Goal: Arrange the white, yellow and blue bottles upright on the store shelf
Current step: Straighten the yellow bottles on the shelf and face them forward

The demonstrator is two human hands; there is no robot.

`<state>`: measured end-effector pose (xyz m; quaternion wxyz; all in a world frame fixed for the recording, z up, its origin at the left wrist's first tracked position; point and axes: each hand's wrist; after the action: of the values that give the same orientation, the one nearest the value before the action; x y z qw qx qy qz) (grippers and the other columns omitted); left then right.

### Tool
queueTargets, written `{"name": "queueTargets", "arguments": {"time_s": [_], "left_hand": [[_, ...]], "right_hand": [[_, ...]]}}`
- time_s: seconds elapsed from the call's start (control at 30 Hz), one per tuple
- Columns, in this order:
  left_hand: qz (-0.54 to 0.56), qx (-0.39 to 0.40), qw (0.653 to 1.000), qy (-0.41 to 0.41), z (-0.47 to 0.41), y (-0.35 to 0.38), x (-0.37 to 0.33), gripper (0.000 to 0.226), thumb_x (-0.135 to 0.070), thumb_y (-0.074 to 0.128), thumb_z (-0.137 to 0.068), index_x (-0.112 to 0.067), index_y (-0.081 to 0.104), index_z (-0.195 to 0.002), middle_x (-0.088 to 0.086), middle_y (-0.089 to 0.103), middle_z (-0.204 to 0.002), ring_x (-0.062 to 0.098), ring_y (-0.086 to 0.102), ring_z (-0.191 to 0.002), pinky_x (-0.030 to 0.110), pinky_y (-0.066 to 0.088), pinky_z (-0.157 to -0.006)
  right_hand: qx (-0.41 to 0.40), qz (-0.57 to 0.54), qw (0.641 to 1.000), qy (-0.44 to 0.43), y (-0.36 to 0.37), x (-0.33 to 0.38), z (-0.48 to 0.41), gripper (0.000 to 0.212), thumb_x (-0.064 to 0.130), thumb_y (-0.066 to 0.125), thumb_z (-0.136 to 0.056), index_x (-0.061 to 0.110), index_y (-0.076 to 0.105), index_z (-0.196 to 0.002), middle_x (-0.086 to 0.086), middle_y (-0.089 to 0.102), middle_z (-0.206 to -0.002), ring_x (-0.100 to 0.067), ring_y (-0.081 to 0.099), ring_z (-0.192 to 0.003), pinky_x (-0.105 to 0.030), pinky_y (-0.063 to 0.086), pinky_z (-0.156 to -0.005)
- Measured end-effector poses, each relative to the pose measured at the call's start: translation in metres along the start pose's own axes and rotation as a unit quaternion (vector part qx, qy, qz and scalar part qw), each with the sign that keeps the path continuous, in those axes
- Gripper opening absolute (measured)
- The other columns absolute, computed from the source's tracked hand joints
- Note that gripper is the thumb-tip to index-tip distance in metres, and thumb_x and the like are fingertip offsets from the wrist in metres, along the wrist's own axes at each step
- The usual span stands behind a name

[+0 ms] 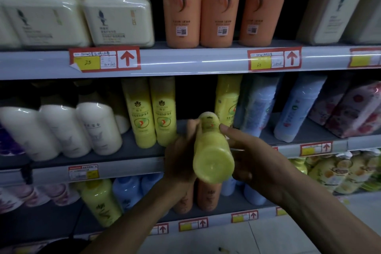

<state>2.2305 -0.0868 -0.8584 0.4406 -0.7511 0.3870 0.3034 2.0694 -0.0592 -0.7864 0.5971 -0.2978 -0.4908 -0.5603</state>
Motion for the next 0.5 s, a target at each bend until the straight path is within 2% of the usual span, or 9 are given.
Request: {"name": "queueTargets", "arguments": {"time_s": [0.03,0.07,0.1,0.17,0.27,0.33,0.37,0.47,0.5], "left_hand": [[-0.034,-0.001,0.997,0.067,0.001,-0.006,-0.003,0.043,-0.062,0.048,-0.101,-0.03,0.063,-0.126,-0.006,0.074,-0.098,0.0,0.067,-0.088,0.028,0.054,-0.078],[-0.08,-0.002,0.989,0.126,0.0,-0.01,-0.002,0.058,-0.064,0.053,-0.095,-0.021,0.058,-0.134,-0.002,0.074,-0.105,0.006,0.065,-0.089,0.029,0.052,-0.075],[-0.125,-0.006,0.976,0.176,0.0,-0.013,0.001,0.063,-0.059,0.059,-0.091,-0.018,0.053,-0.139,0.0,0.073,-0.107,0.007,0.062,-0.089,0.029,0.051,-0.074],[-0.151,0.007,0.97,0.19,-0.002,-0.017,0.001,0.063,-0.05,0.059,-0.091,-0.024,0.04,-0.145,0.002,0.073,-0.111,0.011,0.063,-0.092,0.033,0.054,-0.077],[-0.117,0.038,0.987,0.104,-0.01,-0.02,0.002,0.071,-0.031,0.057,-0.098,-0.04,0.02,-0.157,-0.005,0.069,-0.118,0.018,0.069,-0.093,0.043,0.058,-0.077],[-0.032,0.03,0.999,0.026,-0.012,-0.024,0.002,0.065,-0.011,0.062,-0.098,-0.036,0.037,-0.153,-0.012,0.069,-0.104,0.014,0.069,-0.086,0.041,0.057,-0.077],[0.024,0.025,0.999,-0.017,-0.013,-0.026,0.002,0.053,-0.007,0.064,-0.098,-0.032,0.05,-0.142,-0.011,0.071,-0.095,0.013,0.07,-0.083,0.04,0.057,-0.077],[0.124,0.055,0.984,-0.113,-0.01,-0.03,-0.009,0.012,-0.019,0.06,-0.105,-0.022,0.069,-0.111,-0.001,0.077,-0.089,0.016,0.074,-0.086,0.045,0.06,-0.082],[0.128,0.073,0.982,-0.117,-0.009,-0.031,-0.013,0.018,-0.023,0.056,-0.107,-0.015,0.072,-0.107,0.007,0.077,-0.092,0.021,0.074,-0.089,0.048,0.059,-0.085]], "right_hand": [[0.005,-0.02,1.0,0.006,0.001,-0.001,0.003,0.036,0.046,0.07,-0.089,0.012,0.066,-0.097,0.0,0.063,-0.066,-0.007,0.053,-0.046,-0.019,0.03,-0.04],[0.011,-0.031,0.999,0.01,0.001,-0.003,0.007,0.038,0.044,0.072,-0.087,0.008,0.068,-0.1,-0.001,0.065,-0.068,-0.008,0.053,-0.047,-0.018,0.029,-0.038],[0.018,-0.033,0.999,0.013,0.002,-0.006,0.01,0.04,0.041,0.074,-0.084,0.007,0.069,-0.105,-0.002,0.068,-0.071,-0.008,0.055,-0.049,-0.018,0.028,-0.038],[0.026,-0.034,0.999,0.015,0.003,-0.013,0.016,0.041,0.035,0.077,-0.08,0.007,0.073,-0.109,-0.007,0.075,-0.084,-0.011,0.062,-0.058,-0.018,0.03,-0.04],[0.021,-0.023,1.0,0.002,0.003,-0.024,0.019,0.042,0.029,0.086,-0.072,0.007,0.075,-0.105,-0.014,0.074,-0.097,-0.022,0.061,-0.076,-0.023,0.032,-0.048],[0.015,-0.011,1.0,-0.018,0.005,-0.029,0.02,0.037,0.03,0.087,-0.068,0.011,0.079,-0.098,-0.017,0.072,-0.099,-0.026,0.057,-0.084,-0.028,0.027,-0.052],[0.016,-0.007,0.999,-0.03,0.005,-0.029,0.019,0.03,0.03,0.087,-0.069,0.015,0.082,-0.094,-0.017,0.074,-0.101,-0.026,0.058,-0.085,-0.029,0.026,-0.053],[0.022,0.018,0.997,-0.073,0.005,-0.025,0.017,0.034,0.028,0.084,-0.071,0.022,0.082,-0.105,-0.013,0.078,-0.115,-0.024,0.061,-0.09,-0.03,0.025,-0.057],[0.021,0.025,0.995,-0.09,0.003,-0.023,0.015,0.039,0.025,0.084,-0.072,0.024,0.08,-0.111,-0.012,0.078,-0.115,-0.024,0.061,-0.091,-0.029,0.029,-0.057]]}}
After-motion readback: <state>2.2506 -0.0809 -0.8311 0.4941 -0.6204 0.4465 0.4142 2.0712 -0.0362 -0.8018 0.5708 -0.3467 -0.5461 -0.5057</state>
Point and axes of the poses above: each hand's wrist, its own z-axis away from the middle knuckle, its own y-axis out of the palm, x = y × z
